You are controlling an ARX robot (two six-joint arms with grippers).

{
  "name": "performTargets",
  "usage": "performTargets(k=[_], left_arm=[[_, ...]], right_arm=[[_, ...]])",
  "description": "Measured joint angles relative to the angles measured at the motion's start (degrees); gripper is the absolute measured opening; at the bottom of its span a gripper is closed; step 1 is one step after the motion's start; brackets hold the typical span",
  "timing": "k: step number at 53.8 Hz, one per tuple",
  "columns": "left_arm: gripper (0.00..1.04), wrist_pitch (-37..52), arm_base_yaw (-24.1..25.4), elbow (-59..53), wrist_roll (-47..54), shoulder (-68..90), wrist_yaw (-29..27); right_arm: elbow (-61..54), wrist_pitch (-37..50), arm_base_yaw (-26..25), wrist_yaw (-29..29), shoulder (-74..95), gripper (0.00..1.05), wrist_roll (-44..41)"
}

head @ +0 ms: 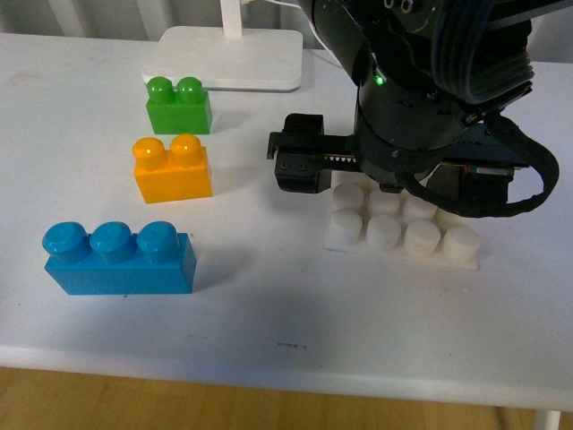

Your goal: Insert yellow block into base center

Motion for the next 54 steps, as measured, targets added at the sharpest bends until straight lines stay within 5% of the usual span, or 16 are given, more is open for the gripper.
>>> performTargets(k=[35, 54], left_arm=[[0.98, 0.0, 0.0, 0.0, -0.02, 0.0, 0.0], [0.98, 0.0, 0.0, 0.0, -0.02, 0.0, 0.0]], right_arm=[[-7.63, 1.27, -1.09, -5.49, -15.19, 0.95, -2.89], [-19.63, 11.91, -12.07, -13.94, -38.32, 0.95, -14.12]])
